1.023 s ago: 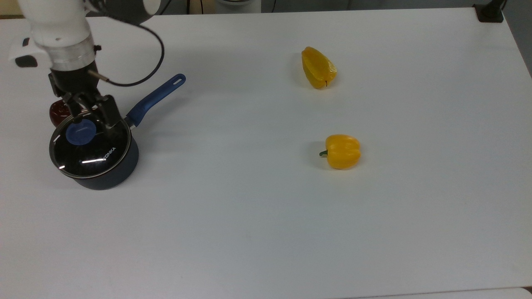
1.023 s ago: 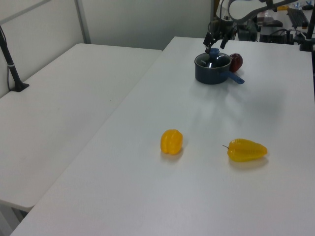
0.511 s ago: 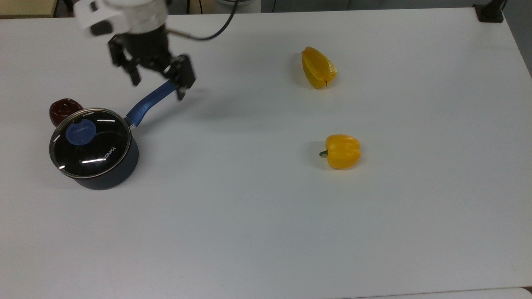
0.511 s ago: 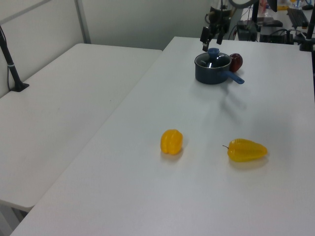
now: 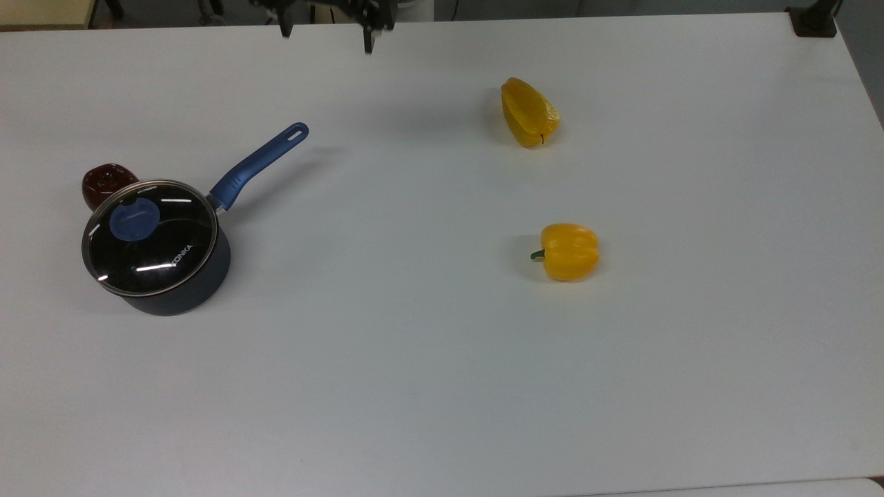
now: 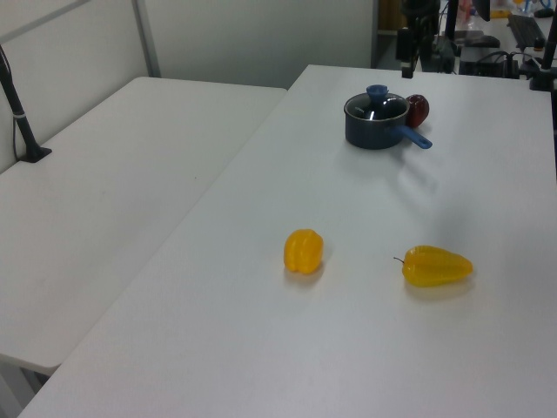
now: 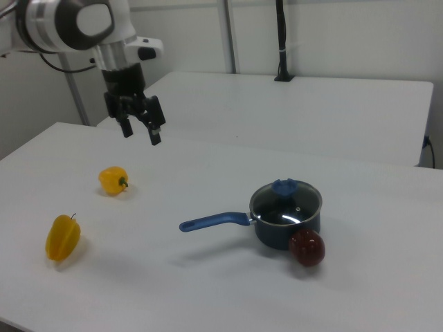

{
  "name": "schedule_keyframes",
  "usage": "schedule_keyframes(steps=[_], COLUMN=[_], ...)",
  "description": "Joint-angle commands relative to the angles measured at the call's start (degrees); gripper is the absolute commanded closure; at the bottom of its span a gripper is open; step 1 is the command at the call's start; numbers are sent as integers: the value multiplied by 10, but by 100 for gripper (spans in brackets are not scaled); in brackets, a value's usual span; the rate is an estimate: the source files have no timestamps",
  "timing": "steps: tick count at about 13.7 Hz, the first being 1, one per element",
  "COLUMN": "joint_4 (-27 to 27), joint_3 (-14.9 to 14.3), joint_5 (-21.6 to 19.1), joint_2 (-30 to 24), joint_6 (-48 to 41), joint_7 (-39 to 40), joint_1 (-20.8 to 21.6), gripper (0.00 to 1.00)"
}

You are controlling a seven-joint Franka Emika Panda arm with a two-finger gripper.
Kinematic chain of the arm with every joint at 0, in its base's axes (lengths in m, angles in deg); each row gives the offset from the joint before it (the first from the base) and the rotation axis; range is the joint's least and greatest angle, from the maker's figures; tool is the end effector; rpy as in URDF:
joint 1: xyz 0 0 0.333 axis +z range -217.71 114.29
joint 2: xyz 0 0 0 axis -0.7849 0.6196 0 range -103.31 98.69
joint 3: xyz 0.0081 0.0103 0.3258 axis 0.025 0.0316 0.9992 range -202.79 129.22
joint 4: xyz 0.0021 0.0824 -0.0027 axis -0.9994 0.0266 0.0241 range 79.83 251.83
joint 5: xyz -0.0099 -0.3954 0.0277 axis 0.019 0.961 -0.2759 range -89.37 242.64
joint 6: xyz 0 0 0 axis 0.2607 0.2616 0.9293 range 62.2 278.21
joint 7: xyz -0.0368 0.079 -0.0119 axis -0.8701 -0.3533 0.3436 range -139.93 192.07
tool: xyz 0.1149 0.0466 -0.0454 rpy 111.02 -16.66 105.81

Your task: Close lid

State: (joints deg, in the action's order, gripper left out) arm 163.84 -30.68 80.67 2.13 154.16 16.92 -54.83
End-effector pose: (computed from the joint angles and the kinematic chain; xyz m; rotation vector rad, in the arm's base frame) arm 0.5825 0.0191 0.5838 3.0727 -0.1624 -0.0291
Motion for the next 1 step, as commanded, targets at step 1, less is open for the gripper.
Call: schedule_keyframes(steps=[1], joint_4=[27], joint_3=[-7], joint_5=[1], joint_2=[-26], joint_6=[-15], joint_7=[26], joint_1=[3], gripper=[0])
